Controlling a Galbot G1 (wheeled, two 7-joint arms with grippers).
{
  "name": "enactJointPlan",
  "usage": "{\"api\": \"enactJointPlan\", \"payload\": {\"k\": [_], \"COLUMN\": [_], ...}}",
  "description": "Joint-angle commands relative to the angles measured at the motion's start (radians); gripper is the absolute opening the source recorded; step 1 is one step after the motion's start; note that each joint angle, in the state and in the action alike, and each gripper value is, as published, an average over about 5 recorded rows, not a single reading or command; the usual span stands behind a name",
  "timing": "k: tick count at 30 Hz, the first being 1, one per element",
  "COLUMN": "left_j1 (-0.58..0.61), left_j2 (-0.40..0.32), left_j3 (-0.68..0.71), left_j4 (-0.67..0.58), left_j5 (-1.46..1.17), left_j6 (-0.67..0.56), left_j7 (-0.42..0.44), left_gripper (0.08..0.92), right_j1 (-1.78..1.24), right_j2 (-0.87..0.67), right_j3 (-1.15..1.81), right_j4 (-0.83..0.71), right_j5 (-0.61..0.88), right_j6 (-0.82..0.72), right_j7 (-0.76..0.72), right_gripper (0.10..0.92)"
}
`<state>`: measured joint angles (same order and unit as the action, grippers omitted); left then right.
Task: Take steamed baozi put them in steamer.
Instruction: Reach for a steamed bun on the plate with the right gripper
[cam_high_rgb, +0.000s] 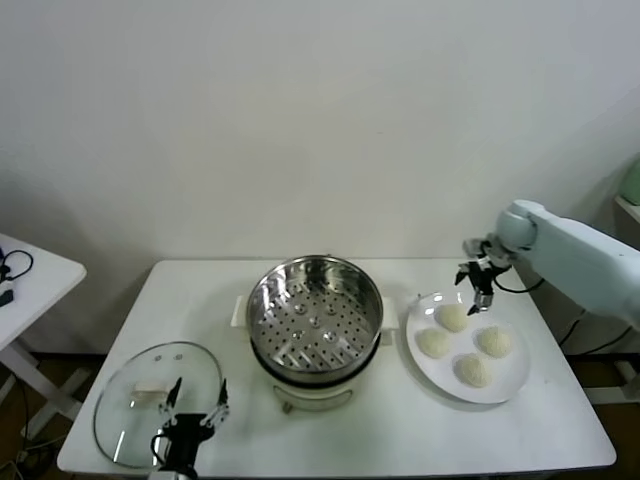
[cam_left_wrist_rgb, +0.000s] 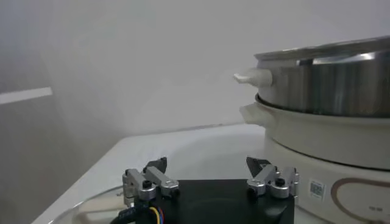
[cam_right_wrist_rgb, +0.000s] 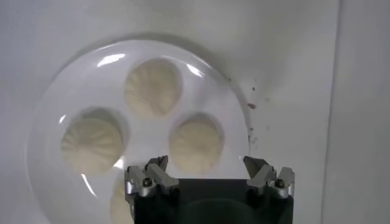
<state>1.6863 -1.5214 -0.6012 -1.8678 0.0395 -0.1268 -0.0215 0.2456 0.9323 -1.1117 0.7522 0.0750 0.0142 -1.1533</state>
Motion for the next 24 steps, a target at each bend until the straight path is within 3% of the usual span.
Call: {"api": "enactJointPlan", "payload": {"k": [1, 15, 24], "left_j1": [-0.002, -0.011, -0.019], "left_j2": [-0.002, -0.003, 0.002], "left_j3": [-0.002, -0.008, -0.014], "left_j4": [0.011, 0.036, 0.041], "left_j5": [0.002, 0.003, 0.002], "left_j6": [-0.003, -0.01, -0.01], "left_j7": [-0.001, -0.004, -0.005], "left_gripper": [0.823, 0.823, 0.823], "right_j1": [-0.048, -0.101, -0.106], "right_j2": [0.096, 0.138, 0.15], "right_j3": [0.025, 0.103, 0.12], "right_j4": [-0.134, -0.234, -0.245], "right_j5": [-0.049, -0.201, -0.205], "right_j6": [0.036, 0.086, 0.097], "right_j7": [-0.025, -0.021, -0.018], "right_gripper": [0.823, 0.817, 0.673]}}
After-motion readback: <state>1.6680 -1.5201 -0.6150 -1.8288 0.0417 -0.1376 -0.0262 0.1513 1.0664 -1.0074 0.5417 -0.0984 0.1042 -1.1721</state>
